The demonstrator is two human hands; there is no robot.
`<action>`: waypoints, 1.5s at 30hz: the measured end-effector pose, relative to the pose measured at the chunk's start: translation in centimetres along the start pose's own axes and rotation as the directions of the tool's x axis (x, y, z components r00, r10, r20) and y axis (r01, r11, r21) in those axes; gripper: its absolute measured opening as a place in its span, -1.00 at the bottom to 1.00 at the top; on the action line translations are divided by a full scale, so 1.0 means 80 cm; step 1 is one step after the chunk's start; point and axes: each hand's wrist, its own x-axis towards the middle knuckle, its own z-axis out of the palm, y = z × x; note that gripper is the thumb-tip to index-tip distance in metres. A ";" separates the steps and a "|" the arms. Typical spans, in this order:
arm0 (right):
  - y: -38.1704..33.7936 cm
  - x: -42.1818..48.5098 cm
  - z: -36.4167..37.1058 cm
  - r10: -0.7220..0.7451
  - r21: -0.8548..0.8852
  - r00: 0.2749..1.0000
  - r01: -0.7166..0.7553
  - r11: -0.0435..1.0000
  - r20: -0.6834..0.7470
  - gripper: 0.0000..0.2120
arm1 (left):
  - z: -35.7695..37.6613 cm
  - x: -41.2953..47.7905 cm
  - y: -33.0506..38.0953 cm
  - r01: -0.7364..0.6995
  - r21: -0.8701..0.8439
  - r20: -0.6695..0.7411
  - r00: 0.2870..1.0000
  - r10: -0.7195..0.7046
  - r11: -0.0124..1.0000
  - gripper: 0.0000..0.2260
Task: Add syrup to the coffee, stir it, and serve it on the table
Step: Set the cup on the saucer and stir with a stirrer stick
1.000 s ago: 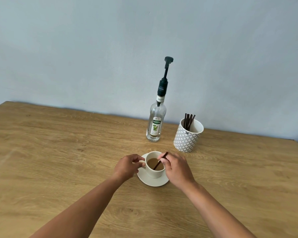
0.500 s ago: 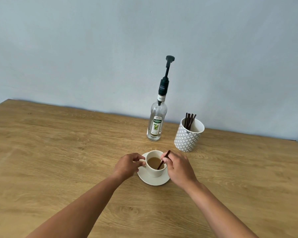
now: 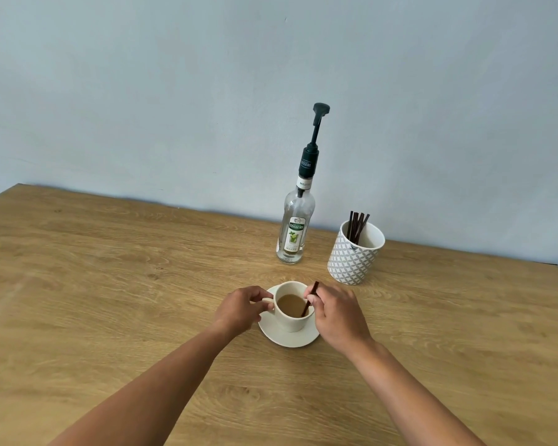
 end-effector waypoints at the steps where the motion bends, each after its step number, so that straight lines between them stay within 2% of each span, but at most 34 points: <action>1: -0.002 -0.001 0.000 -0.011 0.024 1.000 0.011 1.000 0.002 -0.87 | 0.000 0.000 0.000 0.000 -0.004 -0.001 1.000 0.000 1.000 -0.94; 7: -0.014 0.001 0.012 0.002 0.123 1.000 -0.002 0.992 0.001 -0.84 | 0.000 -0.002 0.000 -0.002 -0.002 0.004 1.000 0.002 1.000 -0.94; 15: -0.002 0.005 0.006 0.064 -0.020 0.998 -0.065 0.998 -0.023 -0.86 | -0.001 -0.002 0.001 0.011 -0.002 0.006 1.000 -0.011 1.000 -0.95; 24: -0.013 0.004 0.015 0.059 0.124 0.998 -0.057 0.991 -0.006 -0.85 | -0.001 -0.001 0.001 0.020 -0.006 -0.001 1.000 -0.020 1.000 -0.94; 32: -0.001 0.009 0.004 0.094 -0.033 0.995 -0.095 0.995 -0.023 -0.85 | -0.001 0.000 0.001 0.015 0.010 -0.001 1.000 -0.015 1.000 -0.96; 39: -0.007 0.006 0.012 0.089 0.146 0.996 -0.088 0.985 0.002 -0.86 | -0.001 0.000 0.000 0.007 0.014 -0.005 1.000 -0.007 1.000 -0.92; 45: -0.006 0.010 0.010 0.082 -0.020 0.997 -0.082 0.996 -0.015 -0.83 | -0.001 0.000 0.000 0.012 0.014 -0.004 1.000 -0.012 1.000 -0.95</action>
